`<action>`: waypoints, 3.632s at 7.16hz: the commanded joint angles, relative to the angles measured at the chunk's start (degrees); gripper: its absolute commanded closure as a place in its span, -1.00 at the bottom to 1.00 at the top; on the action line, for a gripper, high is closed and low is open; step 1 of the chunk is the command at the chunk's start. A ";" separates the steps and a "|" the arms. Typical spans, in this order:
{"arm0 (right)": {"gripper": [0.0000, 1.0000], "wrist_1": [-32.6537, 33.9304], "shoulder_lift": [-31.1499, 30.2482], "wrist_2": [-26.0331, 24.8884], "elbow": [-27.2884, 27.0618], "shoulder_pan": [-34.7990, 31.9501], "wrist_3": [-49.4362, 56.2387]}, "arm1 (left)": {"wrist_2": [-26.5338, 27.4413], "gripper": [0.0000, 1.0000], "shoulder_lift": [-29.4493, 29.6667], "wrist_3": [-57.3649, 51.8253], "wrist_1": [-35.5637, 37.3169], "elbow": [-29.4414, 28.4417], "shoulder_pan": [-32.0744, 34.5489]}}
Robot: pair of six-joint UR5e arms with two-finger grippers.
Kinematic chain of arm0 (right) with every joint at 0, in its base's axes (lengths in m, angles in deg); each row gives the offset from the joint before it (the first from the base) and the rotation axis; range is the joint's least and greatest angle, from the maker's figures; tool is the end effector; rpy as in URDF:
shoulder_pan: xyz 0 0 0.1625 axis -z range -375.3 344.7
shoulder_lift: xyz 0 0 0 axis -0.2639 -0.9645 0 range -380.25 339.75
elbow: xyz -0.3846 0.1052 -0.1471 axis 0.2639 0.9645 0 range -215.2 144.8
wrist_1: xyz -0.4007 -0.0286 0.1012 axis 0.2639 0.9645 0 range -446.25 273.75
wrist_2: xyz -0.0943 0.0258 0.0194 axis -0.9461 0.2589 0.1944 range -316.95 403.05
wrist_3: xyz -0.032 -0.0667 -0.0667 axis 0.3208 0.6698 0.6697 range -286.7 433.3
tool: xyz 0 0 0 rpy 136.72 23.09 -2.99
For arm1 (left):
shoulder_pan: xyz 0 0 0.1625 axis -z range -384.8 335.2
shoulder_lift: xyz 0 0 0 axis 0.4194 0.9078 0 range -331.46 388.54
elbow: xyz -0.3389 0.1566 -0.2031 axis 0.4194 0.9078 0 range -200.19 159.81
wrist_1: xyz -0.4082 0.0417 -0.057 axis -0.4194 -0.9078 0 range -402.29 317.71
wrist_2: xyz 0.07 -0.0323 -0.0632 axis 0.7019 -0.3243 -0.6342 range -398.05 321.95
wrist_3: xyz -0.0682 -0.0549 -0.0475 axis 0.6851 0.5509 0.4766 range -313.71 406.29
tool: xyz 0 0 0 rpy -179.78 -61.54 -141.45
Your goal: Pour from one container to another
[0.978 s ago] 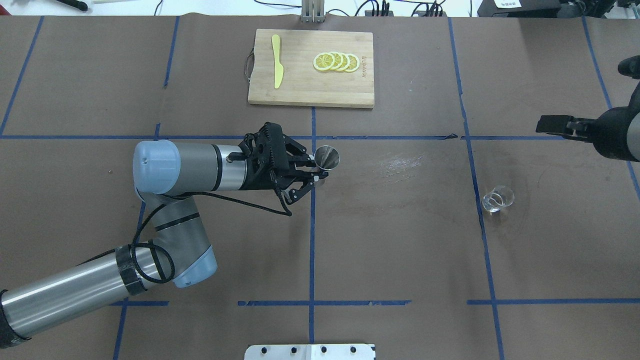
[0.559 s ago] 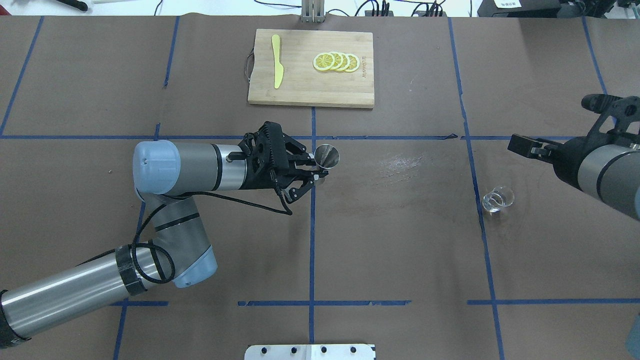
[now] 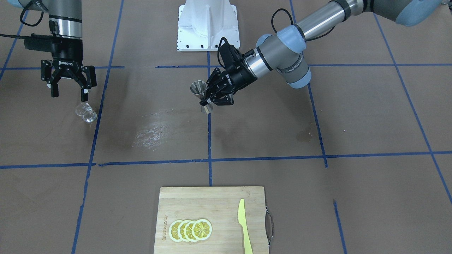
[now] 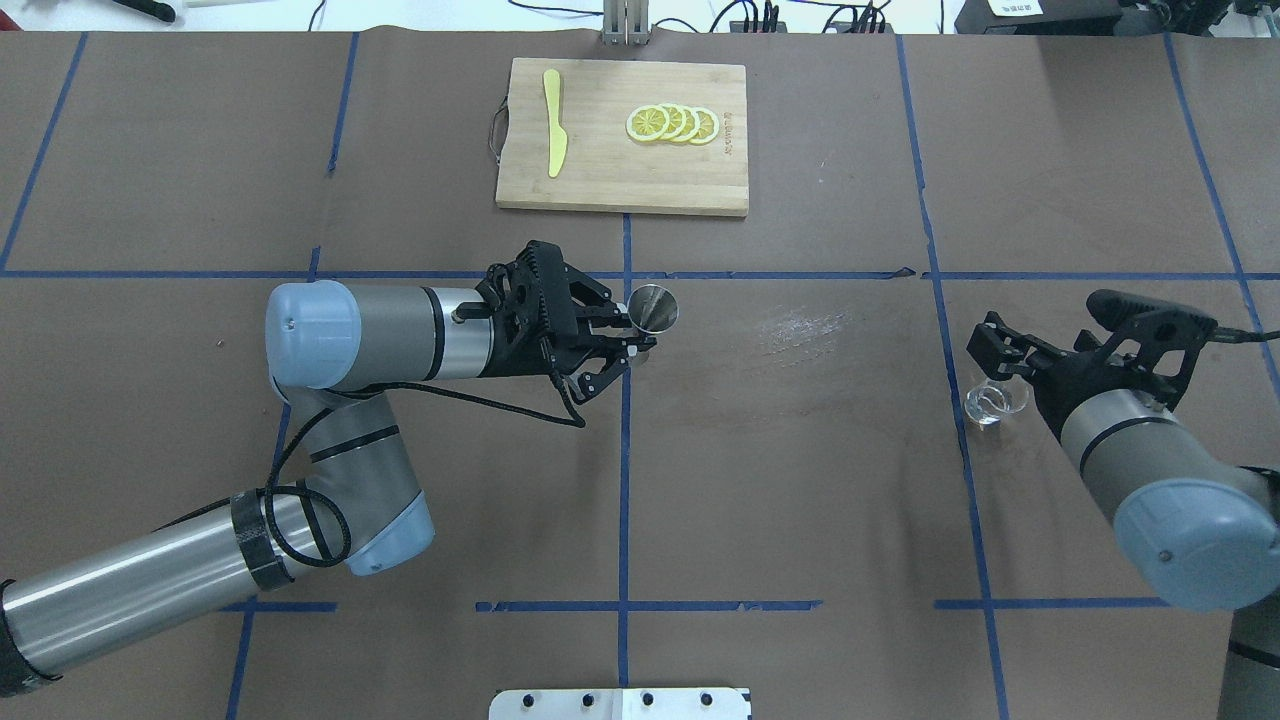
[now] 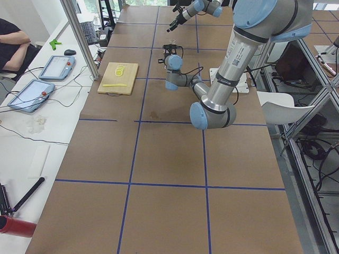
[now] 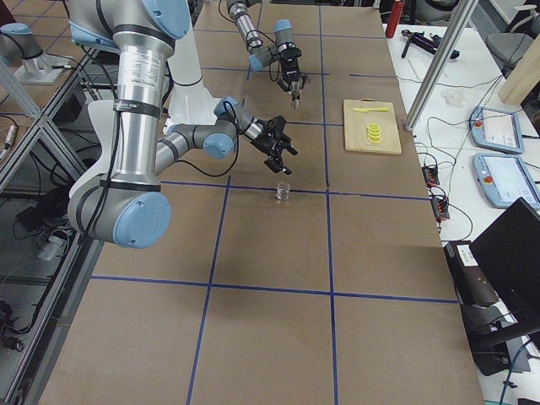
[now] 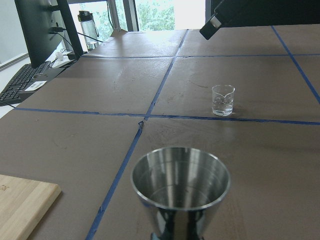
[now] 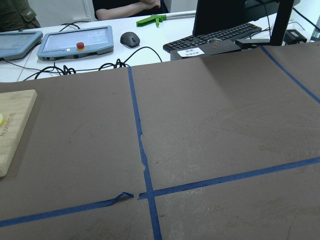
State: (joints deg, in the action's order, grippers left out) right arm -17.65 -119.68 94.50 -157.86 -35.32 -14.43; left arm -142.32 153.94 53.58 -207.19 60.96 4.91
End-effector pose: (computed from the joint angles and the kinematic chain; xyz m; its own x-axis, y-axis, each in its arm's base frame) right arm -0.3244 -0.3262 0.4125 0.6952 0.2203 0.6843 -0.6520 0.5941 0.4712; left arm 0.5297 -0.4274 0.2168 0.2463 0.9662 -0.0759 0.2054 0.0245 0.9784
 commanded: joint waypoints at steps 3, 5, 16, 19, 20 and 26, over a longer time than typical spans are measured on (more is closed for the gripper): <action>-1.00 -0.05 0.90 -17.15 9.53 8.15 -6.57 | 0.04 1.00 -0.15 0.00 0.02 0.06 0.00; -1.00 -0.05 1.95 -18.57 12.25 9.82 -8.85 | 0.04 1.00 -0.15 0.00 0.02 0.15 0.00; -0.66 0.04 3.80 -22.00 21.15 12.99 -14.23 | 0.04 1.00 -0.33 0.00 0.02 0.06 0.00; -0.66 0.04 3.80 -22.36 21.76 13.25 -14.23 | 0.04 1.00 -0.33 0.00 0.02 0.15 0.00; -0.48 -0.05 3.80 -22.36 21.94 13.25 -14.23 | 0.04 1.00 -0.33 0.00 -0.07 0.15 0.00; 0.91 -0.14 3.98 -22.36 21.33 13.17 -14.05 | 0.04 1.00 -0.41 0.00 -0.07 0.06 0.00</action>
State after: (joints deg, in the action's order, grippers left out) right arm -17.72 -115.73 72.15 -136.22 -22.08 -28.54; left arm -142.29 153.54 53.58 -207.26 61.08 4.91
